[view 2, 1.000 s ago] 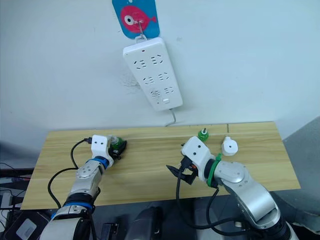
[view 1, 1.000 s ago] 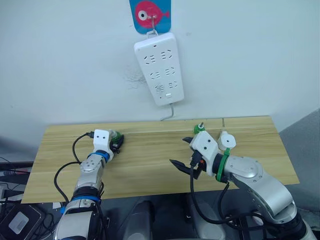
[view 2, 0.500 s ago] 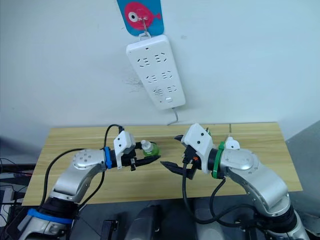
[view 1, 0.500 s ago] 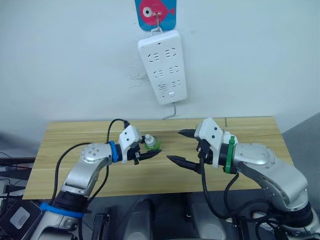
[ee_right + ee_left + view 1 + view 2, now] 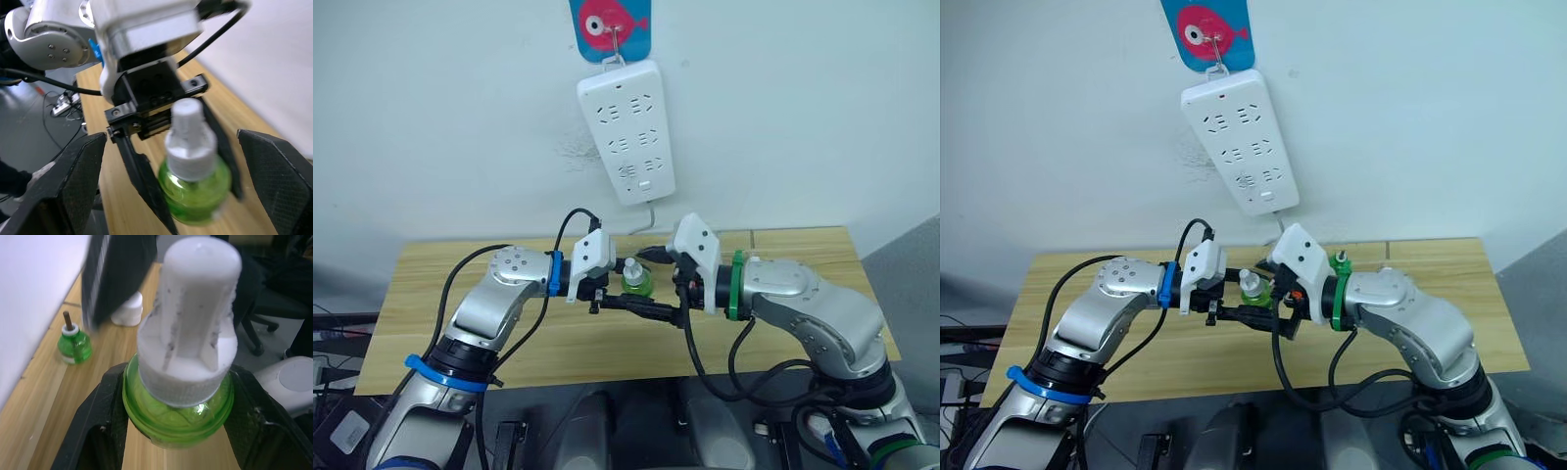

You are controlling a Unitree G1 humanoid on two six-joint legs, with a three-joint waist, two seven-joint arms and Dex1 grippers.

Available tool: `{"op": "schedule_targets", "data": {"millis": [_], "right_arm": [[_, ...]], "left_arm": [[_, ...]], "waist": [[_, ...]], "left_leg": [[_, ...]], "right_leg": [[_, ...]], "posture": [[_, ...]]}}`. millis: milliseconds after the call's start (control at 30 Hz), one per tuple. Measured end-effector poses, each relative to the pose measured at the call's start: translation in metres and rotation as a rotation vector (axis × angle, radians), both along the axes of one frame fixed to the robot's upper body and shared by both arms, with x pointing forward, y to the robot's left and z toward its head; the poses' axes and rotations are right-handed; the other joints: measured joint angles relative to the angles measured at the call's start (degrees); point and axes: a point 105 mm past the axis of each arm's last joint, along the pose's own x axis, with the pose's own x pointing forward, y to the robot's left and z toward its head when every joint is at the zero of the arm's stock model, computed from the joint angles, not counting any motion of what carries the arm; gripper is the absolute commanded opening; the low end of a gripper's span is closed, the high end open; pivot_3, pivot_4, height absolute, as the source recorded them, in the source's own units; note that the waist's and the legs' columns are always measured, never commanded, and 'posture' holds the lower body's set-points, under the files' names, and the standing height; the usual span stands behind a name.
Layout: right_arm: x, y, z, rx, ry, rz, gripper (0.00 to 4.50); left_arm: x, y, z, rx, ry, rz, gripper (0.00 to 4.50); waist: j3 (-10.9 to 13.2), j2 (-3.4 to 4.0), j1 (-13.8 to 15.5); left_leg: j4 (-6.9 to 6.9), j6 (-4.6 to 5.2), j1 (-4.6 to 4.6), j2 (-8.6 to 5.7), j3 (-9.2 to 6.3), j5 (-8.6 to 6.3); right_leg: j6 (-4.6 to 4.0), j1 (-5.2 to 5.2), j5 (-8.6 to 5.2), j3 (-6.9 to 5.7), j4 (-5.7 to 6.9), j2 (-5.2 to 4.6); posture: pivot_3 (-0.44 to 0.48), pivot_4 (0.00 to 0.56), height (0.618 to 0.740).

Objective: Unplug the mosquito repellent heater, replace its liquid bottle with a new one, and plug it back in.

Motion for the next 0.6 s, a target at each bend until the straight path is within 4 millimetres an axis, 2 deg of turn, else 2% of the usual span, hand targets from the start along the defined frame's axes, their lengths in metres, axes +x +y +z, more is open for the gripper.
{"op": "schedule_targets", "data": {"millis": [100, 300, 333, 533, 600], "right_arm": [[0.0024, 0.0009, -0.0038, -0.015, -0.005, -0.010, 3.61], [0.0061, 0.0008, -0.0039, -0.014, -0.020, -0.030, 1.34], [0.0059, 0.0011, -0.0044, -0.017, -0.021, -0.029, 1.12], [0.0049, 0.0028, -0.0008, -0.001, -0.047, -0.017, 1.12], [0.0051, 0.0028, 0.0016, 0.010, -0.057, -0.015, 1.12]], "left_arm": [[-0.0008, -0.0020, 0.0008, -0.011, 0.002, -0.006, 2.25], [-0.0040, -0.0011, -0.0019, -0.024, 0.024, -0.012, 2.25], [-0.0044, -0.0007, -0.0027, -0.027, 0.031, -0.010, 2.25], [-0.0067, 0.0011, 0.0000, -0.101, 0.086, 0.000, 2.25], [-0.0064, 0.0016, 0.0019, -0.119, 0.089, 0.004, 2.99]], "waist": [[-0.1, -0.01, 0.0], [-0.4, 0.00, 0.0], [-0.5, 0.00, 0.0], [-1.0, -0.02, 0.0], [-1.3, -0.01, 0.0]], "left_leg": [[0.02, 0.00, 0.01, 0.00, 0.00, 0.00], [0.03, 0.00, 0.02, 0.00, 0.02, 0.01], [0.03, 0.00, 0.02, 0.00, 0.02, 0.01], [0.06, 0.02, 0.04, 0.00, 0.05, 0.01], [0.06, 0.01, 0.04, 0.00, 0.04, 0.01]], "right_leg": [[0.00, 0.00, 0.00, 0.00, 0.05, 0.00], [-0.01, -0.02, 0.01, 0.01, 0.10, 0.01], [-0.02, -0.02, 0.01, 0.01, 0.10, 0.01], [-0.03, -0.02, 0.02, 0.04, 0.14, 0.01], [-0.03, -0.01, 0.02, 0.02, 0.16, 0.01]], "posture": [[-0.142, 0.206, 0.740], [-0.136, 0.200, 0.740], [-0.136, 0.197, 0.740], [-0.135, 0.179, 0.740], [-0.133, 0.168, 0.740]]}}
